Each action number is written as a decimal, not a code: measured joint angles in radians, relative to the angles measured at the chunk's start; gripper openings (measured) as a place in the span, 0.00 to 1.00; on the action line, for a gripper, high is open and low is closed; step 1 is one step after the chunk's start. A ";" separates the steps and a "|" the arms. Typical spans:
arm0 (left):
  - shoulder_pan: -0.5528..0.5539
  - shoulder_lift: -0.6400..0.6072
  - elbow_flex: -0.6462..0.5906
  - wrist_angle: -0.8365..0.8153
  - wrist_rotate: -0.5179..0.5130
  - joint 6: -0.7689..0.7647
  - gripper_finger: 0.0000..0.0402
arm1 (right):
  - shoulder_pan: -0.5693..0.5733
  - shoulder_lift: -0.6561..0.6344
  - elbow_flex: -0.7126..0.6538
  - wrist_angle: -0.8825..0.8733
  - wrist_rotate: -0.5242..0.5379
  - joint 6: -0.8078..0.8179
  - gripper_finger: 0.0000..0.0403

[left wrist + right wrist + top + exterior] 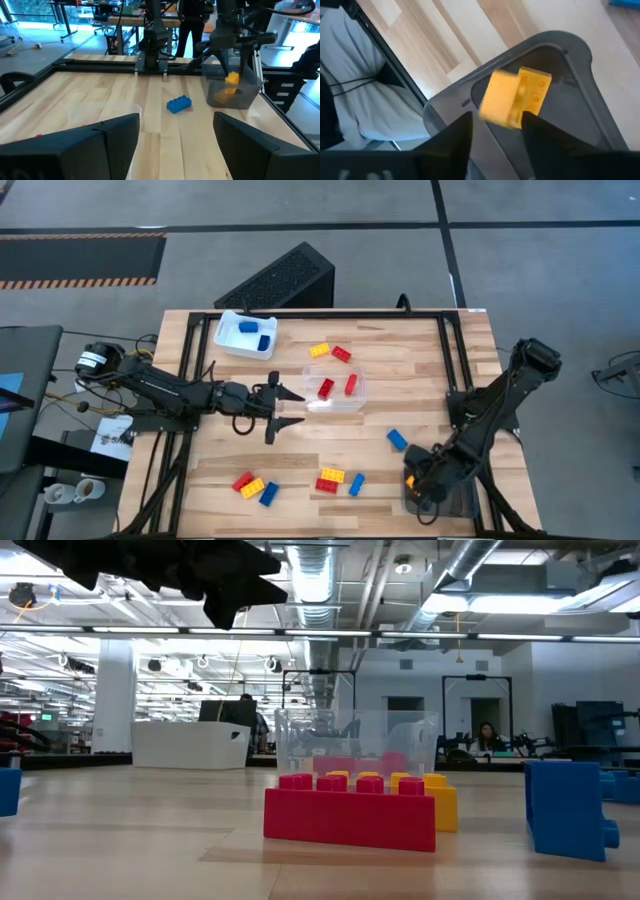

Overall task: Sort & place blocks by color
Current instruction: Put the yellow game piece into the black bin, then put the red game piece into the transparent bin

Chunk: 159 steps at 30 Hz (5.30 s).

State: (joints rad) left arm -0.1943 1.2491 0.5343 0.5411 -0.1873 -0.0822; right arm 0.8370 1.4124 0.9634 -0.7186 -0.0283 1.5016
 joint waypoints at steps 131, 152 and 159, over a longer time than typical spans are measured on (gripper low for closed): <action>0.581 0.007 0.055 -0.142 0.462 0.089 0.62 | -1.309 0.492 0.363 0.250 0.126 -1.499 0.60; 0.579 0.006 0.055 -0.168 0.456 0.096 0.62 | -1.329 0.612 0.461 0.086 0.026 -1.534 0.60; 0.578 0.006 0.055 -0.169 0.456 0.095 0.62 | -1.329 0.514 0.461 0.084 0.033 -1.516 0.60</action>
State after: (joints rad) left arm 0.3840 1.2556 0.5888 0.3721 0.2691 0.0128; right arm -0.4916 1.9259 1.4246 -0.6347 0.0047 -0.0148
